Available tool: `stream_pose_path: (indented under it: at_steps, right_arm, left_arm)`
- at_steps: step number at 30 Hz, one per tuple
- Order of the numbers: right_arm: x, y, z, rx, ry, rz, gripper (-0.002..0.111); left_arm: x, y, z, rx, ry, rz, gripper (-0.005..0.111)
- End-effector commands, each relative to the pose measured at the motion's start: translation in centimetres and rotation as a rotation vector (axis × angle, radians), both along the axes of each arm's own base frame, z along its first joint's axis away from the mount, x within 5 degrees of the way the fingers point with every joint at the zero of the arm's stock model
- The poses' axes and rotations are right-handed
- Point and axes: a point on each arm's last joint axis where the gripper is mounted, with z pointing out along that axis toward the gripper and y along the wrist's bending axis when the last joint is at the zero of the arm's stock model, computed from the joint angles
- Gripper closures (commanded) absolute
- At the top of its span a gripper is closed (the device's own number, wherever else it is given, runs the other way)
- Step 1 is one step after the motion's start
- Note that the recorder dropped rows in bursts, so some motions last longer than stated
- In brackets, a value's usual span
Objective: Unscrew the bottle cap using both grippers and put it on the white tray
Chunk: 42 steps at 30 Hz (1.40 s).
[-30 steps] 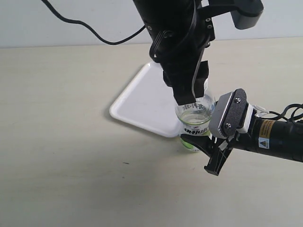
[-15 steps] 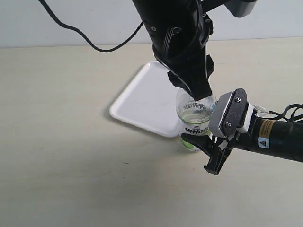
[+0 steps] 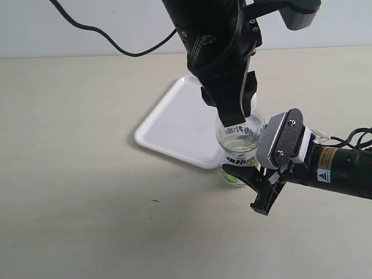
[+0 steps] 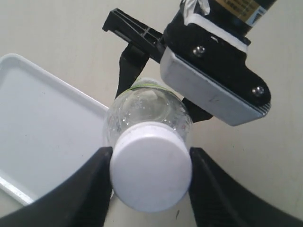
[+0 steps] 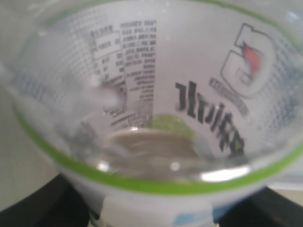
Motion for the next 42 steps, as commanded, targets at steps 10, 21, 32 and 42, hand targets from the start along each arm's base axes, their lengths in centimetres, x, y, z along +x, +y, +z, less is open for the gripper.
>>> stream_pose_path:
  at_steps: [10, 21, 32, 42]
  right_arm:
    - [-0.21, -0.32, -0.60, -0.059, 0.047, -0.004, 0.108]
    - [-0.21, -0.32, -0.60, -0.059, 0.047, -0.004, 0.108]
    - [-0.21, -0.32, -0.60, -0.059, 0.047, -0.004, 0.108]
    - [-0.21, -0.33, -0.62, -0.061, 0.048, -0.004, 0.108]
  left_arm:
    - [-0.02, -0.01, 0.53, -0.017, -0.021, -0.039, 0.049]
    - [0.07, -0.11, 0.88, -0.034, -0.070, -0.096, 0.050]
    - [-0.22, 0.25, 1.00, -0.008, -0.050, -0.104, 0.055]
    - [-0.28, 0.20, 1.01, -0.013, -0.046, -0.108, 0.107]
